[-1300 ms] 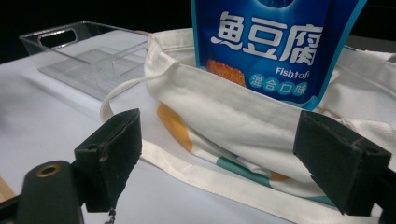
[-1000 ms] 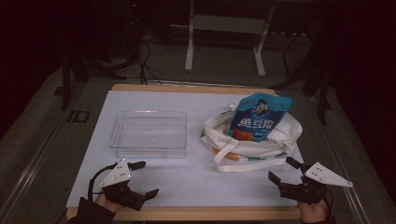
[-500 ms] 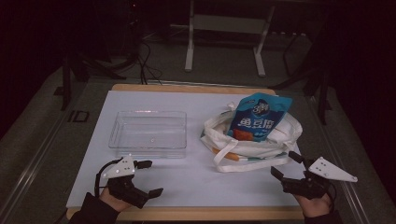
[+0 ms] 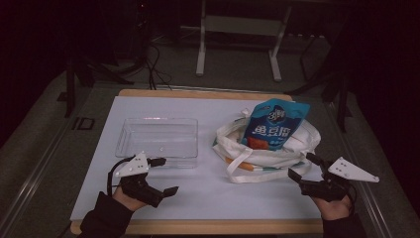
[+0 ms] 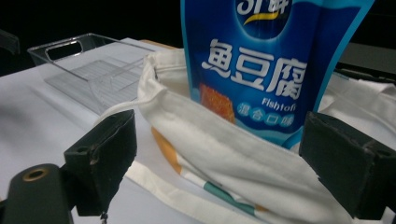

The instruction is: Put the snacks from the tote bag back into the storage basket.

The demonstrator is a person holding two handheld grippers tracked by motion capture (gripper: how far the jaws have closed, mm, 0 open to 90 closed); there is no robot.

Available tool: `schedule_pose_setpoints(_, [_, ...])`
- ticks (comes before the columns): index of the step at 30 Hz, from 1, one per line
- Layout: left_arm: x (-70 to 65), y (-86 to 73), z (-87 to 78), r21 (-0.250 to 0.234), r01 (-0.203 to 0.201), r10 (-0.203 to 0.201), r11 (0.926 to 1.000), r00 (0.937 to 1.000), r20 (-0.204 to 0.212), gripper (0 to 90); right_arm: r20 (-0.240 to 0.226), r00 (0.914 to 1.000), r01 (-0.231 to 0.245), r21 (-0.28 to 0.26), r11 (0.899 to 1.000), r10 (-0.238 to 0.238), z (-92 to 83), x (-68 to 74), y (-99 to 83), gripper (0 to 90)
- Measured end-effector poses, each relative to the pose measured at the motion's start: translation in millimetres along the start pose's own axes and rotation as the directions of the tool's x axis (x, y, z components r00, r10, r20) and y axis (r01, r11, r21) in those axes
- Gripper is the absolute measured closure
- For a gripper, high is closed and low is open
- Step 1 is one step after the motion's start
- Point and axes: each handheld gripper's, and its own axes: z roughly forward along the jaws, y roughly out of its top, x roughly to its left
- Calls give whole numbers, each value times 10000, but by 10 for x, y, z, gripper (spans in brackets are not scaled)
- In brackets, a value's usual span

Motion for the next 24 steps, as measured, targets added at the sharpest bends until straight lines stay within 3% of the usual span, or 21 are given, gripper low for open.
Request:
schedule_pose_setpoints(4, [5,64,40,-252,-101,100,9996,9999,-36,1,47,10000,29,-42,10000,-29,44,-71,53,116])
schedule_pose_setpoints(8, [26,130,80,-160,-270,269,9995,9996,-108,0,-22,9998,206,3,9998,-206,69,-162,126,133])
schedule_pose_setpoints(10, [55,168,102,-222,-202,203,9996,9998,66,0,-14,9997,241,20,9997,-241,88,-207,174,133])
schedule_pose_setpoints(19, [138,367,238,-173,-547,549,9984,9984,94,0,215,9982,560,-299,9980,-554,127,-368,341,132])
schedule_pose_setpoints(24, [179,424,338,-394,-729,749,9966,9958,521,0,119,9966,819,-303,9962,-816,177,-447,373,139])
